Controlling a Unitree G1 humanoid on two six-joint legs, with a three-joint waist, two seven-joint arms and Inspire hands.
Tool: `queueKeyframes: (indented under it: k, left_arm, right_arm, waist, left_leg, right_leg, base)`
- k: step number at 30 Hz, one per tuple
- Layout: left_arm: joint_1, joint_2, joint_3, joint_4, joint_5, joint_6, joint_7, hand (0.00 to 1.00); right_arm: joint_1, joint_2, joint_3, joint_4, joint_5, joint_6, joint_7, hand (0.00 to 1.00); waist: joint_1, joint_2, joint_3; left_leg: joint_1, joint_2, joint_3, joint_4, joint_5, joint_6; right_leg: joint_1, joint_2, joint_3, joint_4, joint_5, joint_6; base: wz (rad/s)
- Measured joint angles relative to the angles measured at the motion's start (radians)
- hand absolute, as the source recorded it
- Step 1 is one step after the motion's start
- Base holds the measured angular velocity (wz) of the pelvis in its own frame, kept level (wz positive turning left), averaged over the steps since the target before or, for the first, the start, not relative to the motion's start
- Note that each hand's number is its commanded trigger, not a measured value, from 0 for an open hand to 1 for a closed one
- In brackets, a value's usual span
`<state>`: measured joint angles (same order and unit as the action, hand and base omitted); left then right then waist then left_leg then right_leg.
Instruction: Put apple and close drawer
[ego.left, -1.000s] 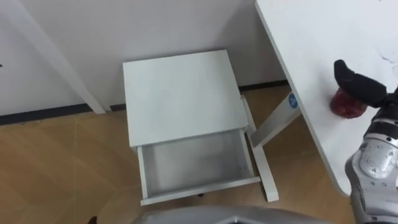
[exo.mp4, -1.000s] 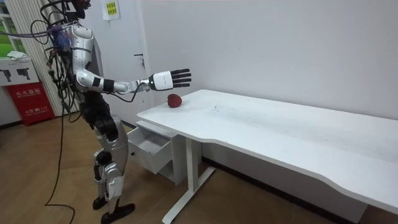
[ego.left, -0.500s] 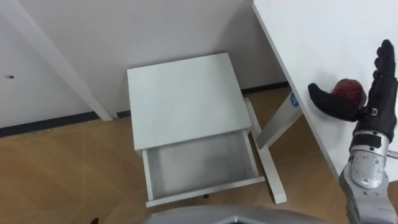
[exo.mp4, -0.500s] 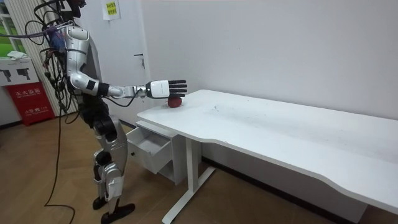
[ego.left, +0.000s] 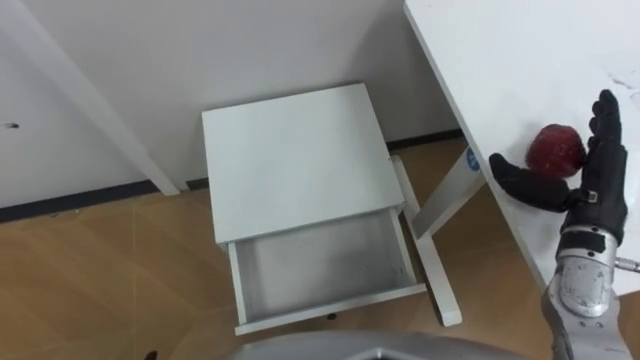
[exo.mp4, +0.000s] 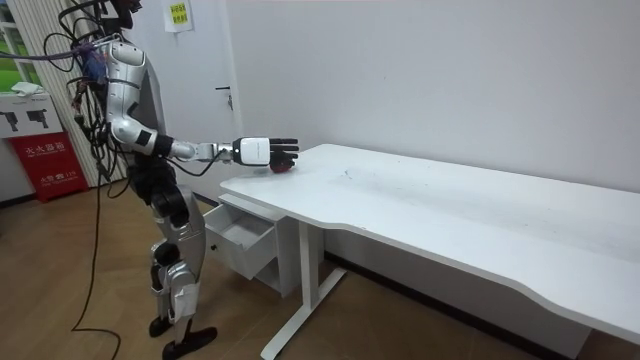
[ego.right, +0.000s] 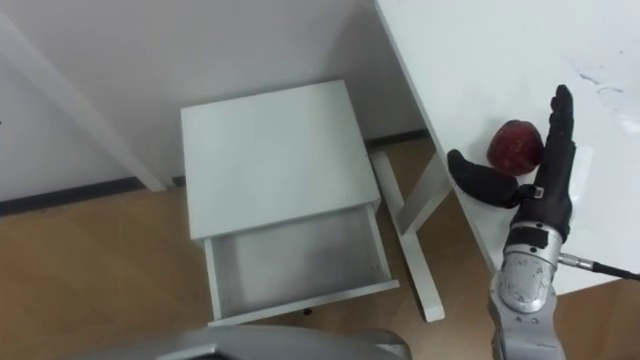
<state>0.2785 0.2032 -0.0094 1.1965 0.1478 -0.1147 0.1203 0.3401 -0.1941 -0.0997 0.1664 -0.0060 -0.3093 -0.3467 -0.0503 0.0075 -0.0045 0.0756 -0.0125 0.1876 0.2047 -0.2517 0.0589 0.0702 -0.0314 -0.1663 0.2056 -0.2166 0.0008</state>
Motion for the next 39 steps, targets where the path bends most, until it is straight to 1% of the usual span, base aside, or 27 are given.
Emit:
queueKeyframes:
  k: [4,8,14,15,16,17,19,25,29,32,34,39]
  left_arm:
    - [0.000,0.000,0.004,0.001,0.000,0.000,0.000,0.00]
    - [0.001,0.000,0.004,0.002,0.000,-0.001,0.000,0.00]
    - [0.003,0.000,0.004,0.002,0.000,-0.001,-0.001,0.00]
    - [0.003,0.000,0.003,0.002,0.000,-0.001,-0.001,0.00]
    - [0.003,0.000,0.003,0.002,0.000,-0.001,-0.001,0.00]
    - [0.003,0.000,0.003,0.002,0.000,-0.001,-0.001,0.00]
    - [0.003,0.000,0.002,0.002,0.000,-0.001,-0.001,0.00]
    - [0.004,-0.001,0.003,0.001,0.000,0.000,-0.001,0.00]
    - [0.007,0.000,0.002,0.002,0.000,0.000,-0.001,0.00]
    - [0.007,0.000,-0.005,0.002,0.000,0.000,-0.001,0.00]
    - [0.008,0.000,-0.006,0.002,0.000,0.000,-0.001,0.00]
    - [0.011,0.000,-0.007,0.003,0.000,0.000,-0.001,0.00]
  right_arm:
    - [0.000,0.000,0.000,0.000,0.000,0.000,0.001,0.00]
    - [0.005,0.000,0.000,0.000,0.000,0.000,0.001,0.00]
    - [0.018,0.000,0.001,0.014,0.000,0.000,0.002,0.00]
    - [0.018,0.000,0.001,0.016,0.001,0.000,0.003,0.15]
    - [0.018,0.000,0.001,0.017,0.002,0.000,0.003,0.67]
    - [0.018,0.000,0.001,0.017,0.002,0.000,0.003,1.00]
    - [0.018,0.000,0.001,0.017,0.003,0.000,0.003,1.00]
    - [0.008,0.000,-0.001,0.017,0.003,0.000,0.001,1.00]
    - [0.002,0.001,0.000,0.020,0.002,0.000,0.001,1.00]
    - [-0.008,0.001,0.000,0.029,0.002,0.000,0.000,1.00]
    - [-0.009,0.001,0.000,0.029,0.002,0.000,0.000,1.00]
    - [-0.009,0.001,0.001,0.029,0.000,0.000,0.000,1.00]
  waist:
    - [0.000,0.005,-0.0018]
    - [-0.001,0.005,-0.0014]
    - [0.001,-0.002,0.0020]
    - [0.001,-0.004,0.0030]
    - [0.001,-0.004,0.0035]
    - [0.001,-0.005,0.0037]
    - [0.001,-0.006,0.0048]
    - [0.003,-0.003,0.0032]
    - [0.003,-0.004,0.0039]
    - [0.004,-0.006,0.0054]
    - [0.004,-0.007,0.0083]
    - [0.009,-0.009,0.0099]
  left_leg:
    - [0.000,0.000,0.000,0.000,0.000,0.000]
    - [0.000,0.000,-0.001,0.000,0.000,0.000]
    - [0.000,0.000,0.000,0.000,0.000,0.000]
    - [0.000,0.000,0.000,0.000,0.000,0.000]
    - [0.000,0.000,0.000,0.000,0.000,0.000]
    - [0.000,0.000,0.000,0.000,0.000,0.000]
    - [0.000,0.000,0.000,0.000,0.000,0.000]
    - [0.003,0.000,-0.001,-0.001,0.000,0.000]
    - [0.004,0.000,0.000,-0.001,0.000,0.000]
    - [0.006,0.000,-0.001,-0.001,0.000,0.000]
    - [0.008,0.000,-0.003,-0.001,0.000,0.000]
    - [0.007,0.000,-0.004,0.000,0.000,0.000]
  right_leg:
    - [0.000,0.000,0.000,0.001,0.000,0.000]
    - [0.000,0.000,-0.002,0.002,0.000,0.000]
    - [0.001,0.000,-0.001,0.003,0.000,0.000]
    - [0.000,0.000,-0.001,0.003,0.000,0.000]
    - [0.000,0.000,-0.001,0.003,0.000,0.000]
    - [0.000,0.000,-0.001,0.003,0.000,0.000]
    - [0.000,0.000,-0.001,0.003,0.000,0.000]
    - [0.001,0.000,0.003,0.002,0.000,0.000]
    - [0.002,0.000,0.005,0.002,0.000,0.000]
    - [0.005,0.000,0.005,0.001,0.000,0.000]
    - [0.017,0.000,0.003,-0.001,0.000,0.000]
    - [0.016,0.000,0.002,-0.001,0.000,0.000]
  base:
    - [0.00]
    - [0.00]
    - [0.00]
    - [0.00]
    - [0.00]
    - [0.00]
    - [0.00]
    - [0.00]
    - [0.00]
    - [0.00]
    - [0.03]
    - [0.00]
